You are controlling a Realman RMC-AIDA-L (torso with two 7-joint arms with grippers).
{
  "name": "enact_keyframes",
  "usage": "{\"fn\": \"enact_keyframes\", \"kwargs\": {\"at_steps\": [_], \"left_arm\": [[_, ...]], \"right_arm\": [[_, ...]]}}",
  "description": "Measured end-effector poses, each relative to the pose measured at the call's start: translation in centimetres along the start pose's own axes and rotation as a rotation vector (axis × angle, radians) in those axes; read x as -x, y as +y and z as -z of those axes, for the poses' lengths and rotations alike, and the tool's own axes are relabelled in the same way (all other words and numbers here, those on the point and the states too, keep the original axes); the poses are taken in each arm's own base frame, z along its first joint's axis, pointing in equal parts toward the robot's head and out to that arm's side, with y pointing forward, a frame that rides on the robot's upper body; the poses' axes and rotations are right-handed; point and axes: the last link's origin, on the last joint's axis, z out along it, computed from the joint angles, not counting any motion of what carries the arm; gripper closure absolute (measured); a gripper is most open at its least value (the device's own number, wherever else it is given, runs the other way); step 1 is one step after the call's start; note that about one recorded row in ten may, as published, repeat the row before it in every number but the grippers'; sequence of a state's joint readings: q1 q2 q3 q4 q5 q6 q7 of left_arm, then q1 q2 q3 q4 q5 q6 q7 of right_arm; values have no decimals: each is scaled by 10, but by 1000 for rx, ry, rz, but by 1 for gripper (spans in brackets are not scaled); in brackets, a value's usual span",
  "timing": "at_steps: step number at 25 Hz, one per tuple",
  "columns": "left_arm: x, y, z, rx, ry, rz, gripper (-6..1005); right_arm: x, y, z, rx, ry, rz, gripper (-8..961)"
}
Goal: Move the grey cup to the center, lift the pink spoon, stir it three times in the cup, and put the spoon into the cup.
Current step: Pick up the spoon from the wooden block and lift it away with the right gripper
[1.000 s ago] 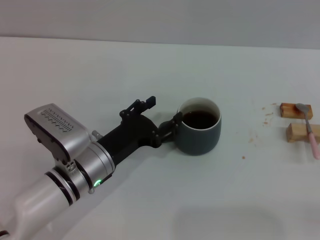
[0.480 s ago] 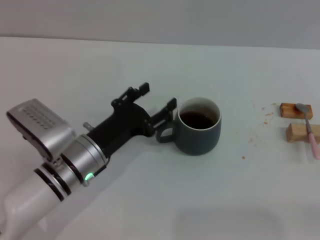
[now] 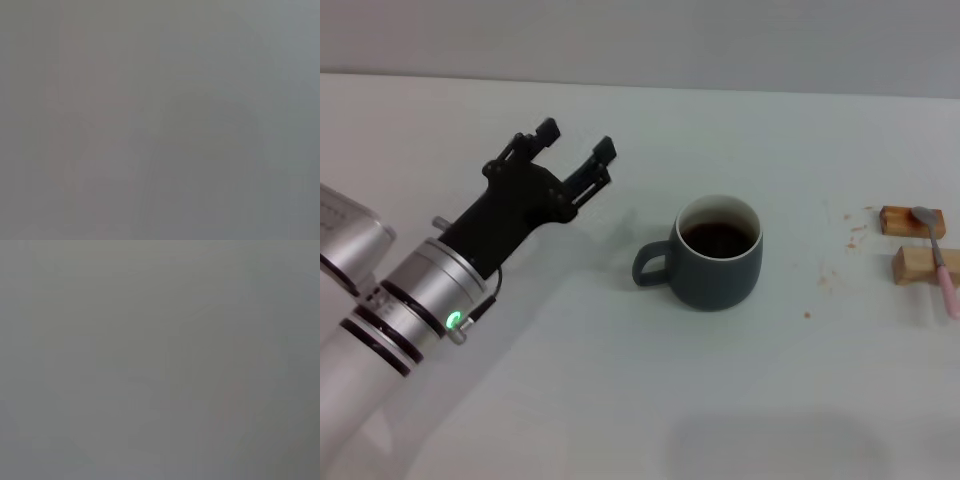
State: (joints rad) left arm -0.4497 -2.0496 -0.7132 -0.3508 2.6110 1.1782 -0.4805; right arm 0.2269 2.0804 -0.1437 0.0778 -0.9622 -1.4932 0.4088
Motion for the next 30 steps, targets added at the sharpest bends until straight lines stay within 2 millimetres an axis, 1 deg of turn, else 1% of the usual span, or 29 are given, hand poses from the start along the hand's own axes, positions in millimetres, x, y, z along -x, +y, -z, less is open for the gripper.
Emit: {"fn": "enact_keyframes", "kwargs": {"at_steps": [6, 9, 11, 12, 14, 22, 30], "left_arm": [[-1, 1, -5, 10, -3, -2, 186], [2, 4, -12, 32, -35, -18, 186], [2, 4, -12, 32, -35, -18, 186], [3, 7, -18, 50, -50, -29, 186], [3, 8, -19, 56, -53, -31, 186], [4, 11, -22, 64, -63, -31, 186], [5, 11, -23, 61, -72, -29, 186]], "right_arm": [[-15, 18, 24, 51, 72, -38, 243], [-21, 25, 32, 93, 112, -50, 242], [-25, 30, 37, 116, 136, -58, 243], [-27, 33, 40, 131, 149, -62, 244], [-30, 38, 44, 162, 173, -68, 244], [-35, 53, 61, 244, 217, -98, 242], [-46, 63, 63, 299, 293, -96, 244]]}}
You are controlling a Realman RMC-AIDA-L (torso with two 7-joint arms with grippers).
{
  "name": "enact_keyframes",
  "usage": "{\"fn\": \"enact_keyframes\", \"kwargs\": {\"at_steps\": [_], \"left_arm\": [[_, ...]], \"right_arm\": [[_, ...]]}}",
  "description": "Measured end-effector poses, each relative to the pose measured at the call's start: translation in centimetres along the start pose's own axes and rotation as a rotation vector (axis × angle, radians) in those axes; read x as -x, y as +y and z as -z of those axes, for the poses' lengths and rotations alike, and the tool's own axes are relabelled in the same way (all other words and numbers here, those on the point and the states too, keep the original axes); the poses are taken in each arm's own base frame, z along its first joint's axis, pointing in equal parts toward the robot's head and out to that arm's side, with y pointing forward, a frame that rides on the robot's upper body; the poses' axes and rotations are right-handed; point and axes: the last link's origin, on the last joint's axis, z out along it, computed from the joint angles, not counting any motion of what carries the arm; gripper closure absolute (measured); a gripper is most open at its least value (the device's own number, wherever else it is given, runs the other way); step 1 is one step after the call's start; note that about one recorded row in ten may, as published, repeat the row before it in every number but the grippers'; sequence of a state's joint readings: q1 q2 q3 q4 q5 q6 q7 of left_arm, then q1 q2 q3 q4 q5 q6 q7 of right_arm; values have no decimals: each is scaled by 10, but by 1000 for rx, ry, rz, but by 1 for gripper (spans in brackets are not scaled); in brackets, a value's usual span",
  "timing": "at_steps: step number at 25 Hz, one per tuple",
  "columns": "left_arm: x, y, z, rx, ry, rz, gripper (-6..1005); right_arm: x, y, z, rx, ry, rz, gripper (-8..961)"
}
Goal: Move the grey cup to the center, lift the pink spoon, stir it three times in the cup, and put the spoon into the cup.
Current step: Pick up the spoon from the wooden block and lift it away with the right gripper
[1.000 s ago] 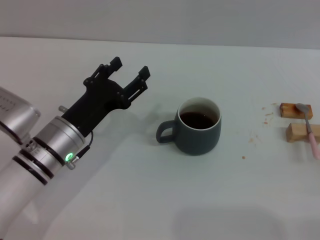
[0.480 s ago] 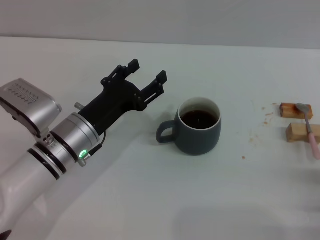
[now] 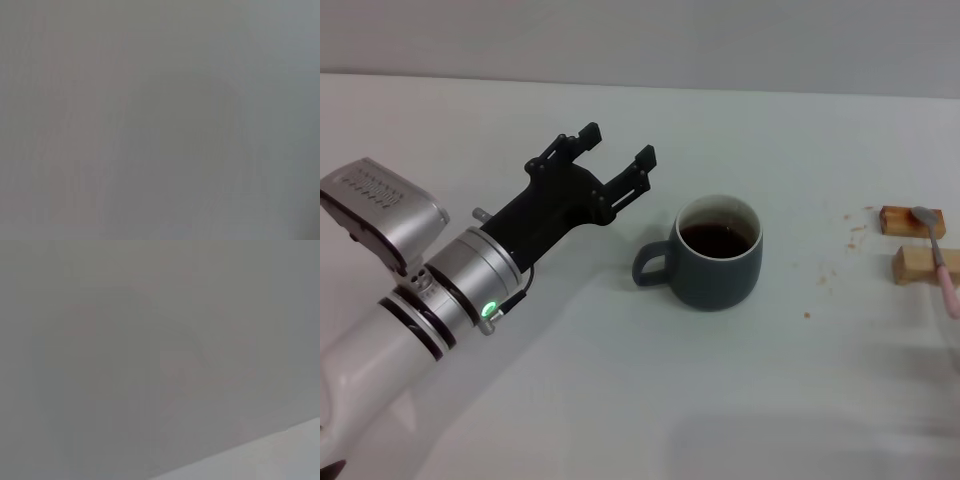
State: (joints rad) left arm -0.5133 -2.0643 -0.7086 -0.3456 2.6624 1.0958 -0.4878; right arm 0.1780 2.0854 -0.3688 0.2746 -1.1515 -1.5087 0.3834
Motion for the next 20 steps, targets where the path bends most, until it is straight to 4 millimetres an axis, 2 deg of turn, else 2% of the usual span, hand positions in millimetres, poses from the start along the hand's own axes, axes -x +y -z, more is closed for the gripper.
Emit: {"fn": "enact_keyframes", "kwargs": {"at_steps": [20], "left_arm": [[1, 0, 0, -2, -4, -1, 186]], "right_arm": [[-12, 4, -8, 18, 86, -3, 246]]}}
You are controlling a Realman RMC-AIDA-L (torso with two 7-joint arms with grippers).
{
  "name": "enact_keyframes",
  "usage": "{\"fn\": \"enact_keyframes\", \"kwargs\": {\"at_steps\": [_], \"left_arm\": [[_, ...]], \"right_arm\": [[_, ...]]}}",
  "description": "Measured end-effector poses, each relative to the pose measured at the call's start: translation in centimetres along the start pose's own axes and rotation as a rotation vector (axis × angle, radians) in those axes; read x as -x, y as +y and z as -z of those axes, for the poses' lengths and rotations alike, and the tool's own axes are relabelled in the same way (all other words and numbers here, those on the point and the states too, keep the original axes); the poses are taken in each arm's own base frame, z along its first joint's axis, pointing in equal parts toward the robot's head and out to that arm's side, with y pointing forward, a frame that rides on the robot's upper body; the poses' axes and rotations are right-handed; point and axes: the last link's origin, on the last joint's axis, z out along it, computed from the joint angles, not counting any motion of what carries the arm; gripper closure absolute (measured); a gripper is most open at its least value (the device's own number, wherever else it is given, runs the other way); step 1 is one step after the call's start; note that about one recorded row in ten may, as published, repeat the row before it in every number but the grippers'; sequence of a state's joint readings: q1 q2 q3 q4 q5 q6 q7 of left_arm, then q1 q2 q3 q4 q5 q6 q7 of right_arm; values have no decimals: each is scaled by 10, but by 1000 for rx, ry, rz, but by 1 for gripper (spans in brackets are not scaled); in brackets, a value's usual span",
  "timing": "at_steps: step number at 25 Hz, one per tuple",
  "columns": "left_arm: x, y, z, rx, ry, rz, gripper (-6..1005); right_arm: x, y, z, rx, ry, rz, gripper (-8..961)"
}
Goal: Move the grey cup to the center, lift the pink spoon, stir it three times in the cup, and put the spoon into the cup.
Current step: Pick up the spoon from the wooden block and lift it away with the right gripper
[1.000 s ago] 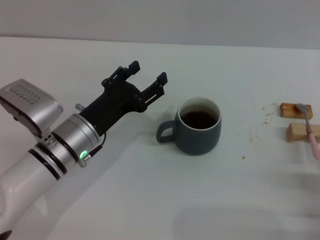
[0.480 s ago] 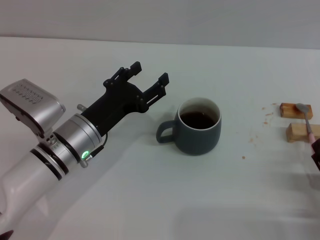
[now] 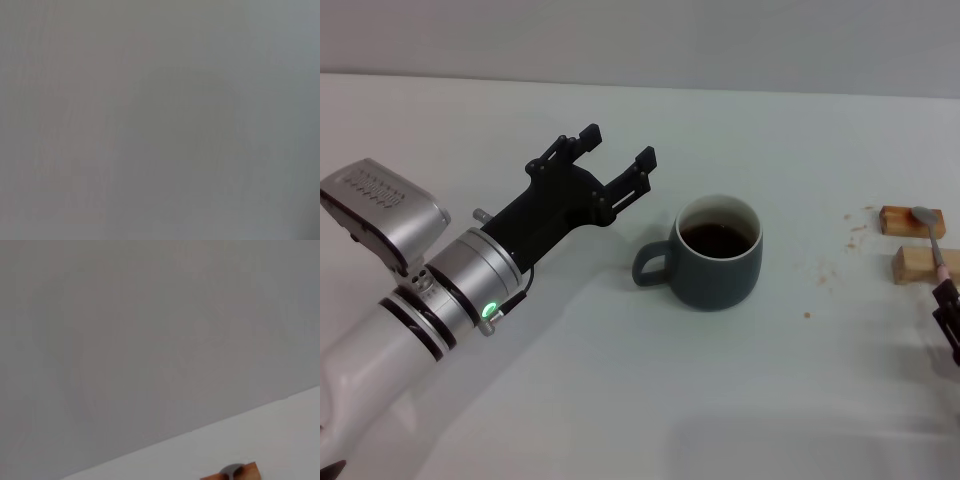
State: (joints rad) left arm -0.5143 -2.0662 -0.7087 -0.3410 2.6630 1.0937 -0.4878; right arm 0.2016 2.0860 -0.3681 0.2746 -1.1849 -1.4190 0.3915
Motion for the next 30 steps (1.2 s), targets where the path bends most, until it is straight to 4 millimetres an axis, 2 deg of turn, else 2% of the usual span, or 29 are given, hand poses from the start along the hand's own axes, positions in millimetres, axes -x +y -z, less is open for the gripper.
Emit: {"fn": "enact_keyframes", "kwargs": {"at_steps": [3, 19, 25, 28, 30], "left_arm": [[0, 0, 0, 0, 0, -1, 186], [0, 1, 0, 0, 3, 3, 186], [0, 1, 1, -1, 3, 5, 186], [0, 1, 1, -2, 3, 5, 186], [0, 1, 1, -2, 3, 5, 186]], "right_arm": [[-2, 1, -1, 5, 12, 0, 248], [-7, 1, -4, 5, 52, 2, 476], [-6, 3, -6, 18, 53, 6, 529], [-6, 2, -7, 19, 53, 8, 594], [-6, 2, -7, 19, 54, 8, 594]]}}
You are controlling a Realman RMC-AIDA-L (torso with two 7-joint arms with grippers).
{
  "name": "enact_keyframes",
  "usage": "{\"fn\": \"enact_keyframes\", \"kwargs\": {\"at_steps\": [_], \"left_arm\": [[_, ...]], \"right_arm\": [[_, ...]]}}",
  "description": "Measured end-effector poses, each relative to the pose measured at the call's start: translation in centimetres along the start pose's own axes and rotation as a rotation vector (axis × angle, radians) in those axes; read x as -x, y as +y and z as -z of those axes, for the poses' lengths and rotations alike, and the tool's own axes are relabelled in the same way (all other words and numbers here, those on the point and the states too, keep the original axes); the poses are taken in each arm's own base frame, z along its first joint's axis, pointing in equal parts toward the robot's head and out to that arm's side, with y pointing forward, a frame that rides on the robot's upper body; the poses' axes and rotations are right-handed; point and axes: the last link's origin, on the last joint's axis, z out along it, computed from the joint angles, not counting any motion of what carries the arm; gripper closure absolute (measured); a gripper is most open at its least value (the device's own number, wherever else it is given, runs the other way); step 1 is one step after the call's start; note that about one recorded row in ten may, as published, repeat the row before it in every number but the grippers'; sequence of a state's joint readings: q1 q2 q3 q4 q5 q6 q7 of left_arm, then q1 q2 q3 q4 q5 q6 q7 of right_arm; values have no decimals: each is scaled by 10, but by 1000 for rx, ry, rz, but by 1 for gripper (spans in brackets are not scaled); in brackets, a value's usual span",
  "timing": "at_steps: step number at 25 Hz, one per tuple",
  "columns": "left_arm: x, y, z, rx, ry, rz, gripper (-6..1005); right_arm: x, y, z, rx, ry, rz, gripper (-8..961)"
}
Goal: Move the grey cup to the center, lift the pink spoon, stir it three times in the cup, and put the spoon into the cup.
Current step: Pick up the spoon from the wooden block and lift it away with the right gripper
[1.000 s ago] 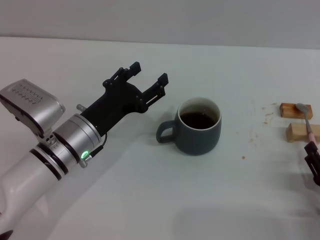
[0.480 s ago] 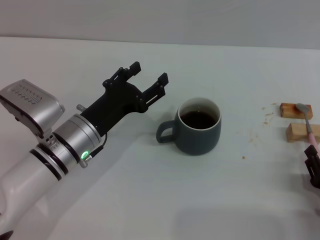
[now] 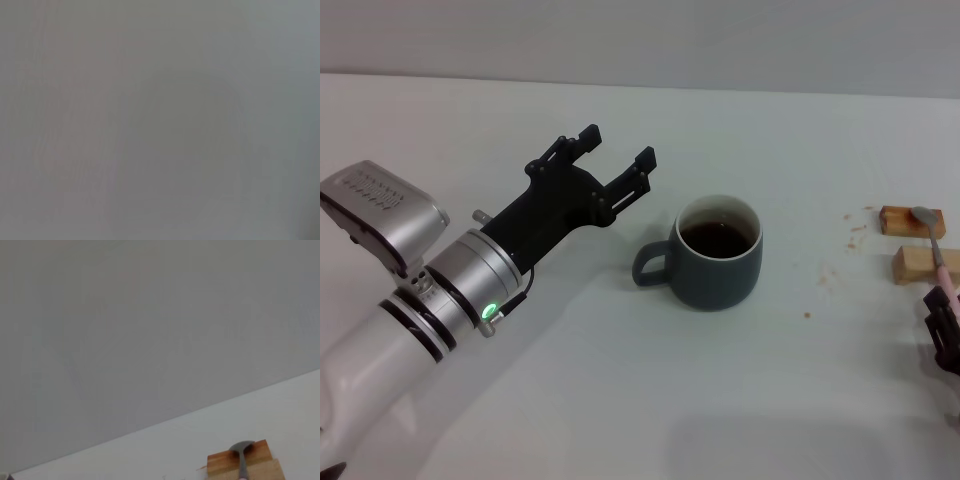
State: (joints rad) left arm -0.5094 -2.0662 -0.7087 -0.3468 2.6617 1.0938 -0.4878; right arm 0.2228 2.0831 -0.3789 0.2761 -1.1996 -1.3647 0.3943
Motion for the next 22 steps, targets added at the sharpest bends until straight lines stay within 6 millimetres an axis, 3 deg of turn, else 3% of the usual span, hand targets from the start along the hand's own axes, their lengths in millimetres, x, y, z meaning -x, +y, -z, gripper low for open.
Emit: {"fn": "enact_keyframes", "kwargs": {"at_steps": [3, 8, 22], "left_arm": [[0, 0, 0, -1, 0, 0, 186], [0, 1, 0, 0, 1, 3, 186], [0, 1, 0, -1, 2, 13, 186]], "right_arm": [[0, 0, 0, 0, 1, 1, 595], [0, 1, -1, 11, 4, 5, 700], [0, 1, 0, 11, 5, 6, 706]]}}
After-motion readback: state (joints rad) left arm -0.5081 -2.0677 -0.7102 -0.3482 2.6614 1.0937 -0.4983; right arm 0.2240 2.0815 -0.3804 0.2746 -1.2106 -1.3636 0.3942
